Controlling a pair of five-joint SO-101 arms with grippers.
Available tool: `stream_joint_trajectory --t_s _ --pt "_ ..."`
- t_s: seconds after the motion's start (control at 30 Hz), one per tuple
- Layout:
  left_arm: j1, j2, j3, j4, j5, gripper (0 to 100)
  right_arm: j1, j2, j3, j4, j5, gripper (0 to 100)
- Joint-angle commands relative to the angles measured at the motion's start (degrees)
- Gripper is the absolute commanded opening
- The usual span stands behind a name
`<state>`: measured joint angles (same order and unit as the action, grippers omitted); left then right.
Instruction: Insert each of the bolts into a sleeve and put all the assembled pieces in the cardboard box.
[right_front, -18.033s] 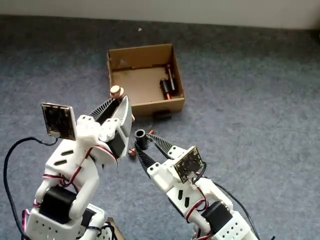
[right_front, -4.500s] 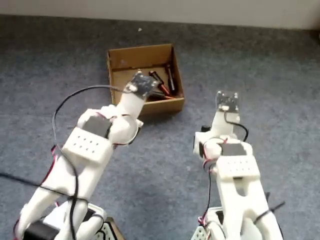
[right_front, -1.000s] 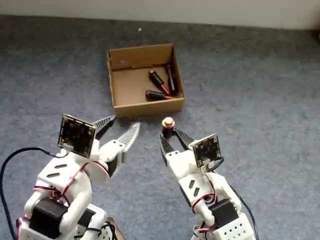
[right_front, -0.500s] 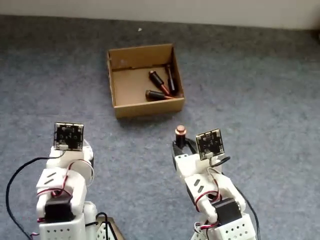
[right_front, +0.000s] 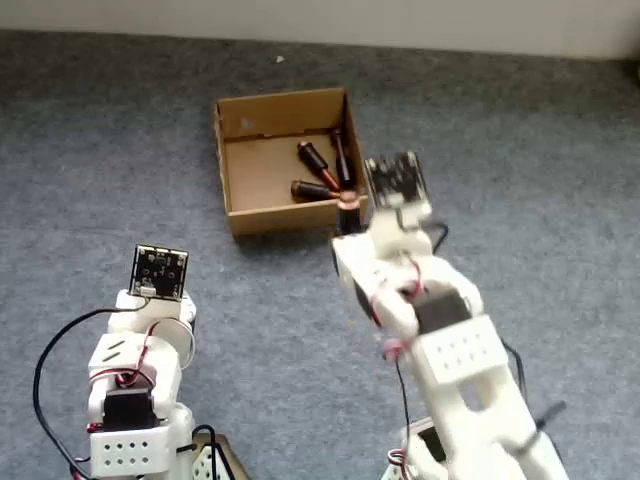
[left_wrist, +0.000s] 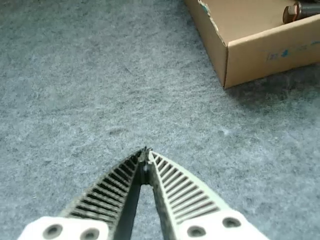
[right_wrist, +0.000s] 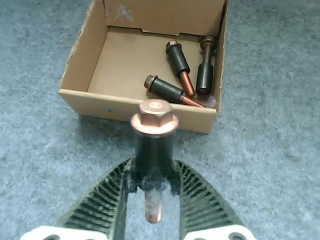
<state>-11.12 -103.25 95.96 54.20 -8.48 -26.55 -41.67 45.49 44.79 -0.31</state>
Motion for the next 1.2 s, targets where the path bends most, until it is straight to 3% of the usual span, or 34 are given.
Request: stream_joint_trajectory --t_s 0.0,0.23,0.43,0.6,0.87,1.17 --pt "0.84 -0.4 1.19 -1.05 -1.67 1 0.4 17.1 -18.07 -0.04 -0.26 3.6" --pt "0.84 -0.31 1.19 -1.05 -1.67 1 0.66 44.44 -40.66 -6.11 -0.09 3.6" --pt "0.75 -0.31 1.19 -1.05 -1.67 1 0.66 55.25 -52.53 -5.41 -0.09 6.4" --pt "0.75 -0.31 1.19 -1.05 -1.67 1 0.66 55.52 -56.13 4.97 -0.09 20.7" --pt "0.84 -0.31 1.19 -1.05 -1.67 1 0.57 49.98 -60.0 17.36 -0.09 17.6" --pt "0.84 -0.31 1.19 -1.05 -1.67 1 0.66 39.69 -59.91 34.42 -0.09 3.9"
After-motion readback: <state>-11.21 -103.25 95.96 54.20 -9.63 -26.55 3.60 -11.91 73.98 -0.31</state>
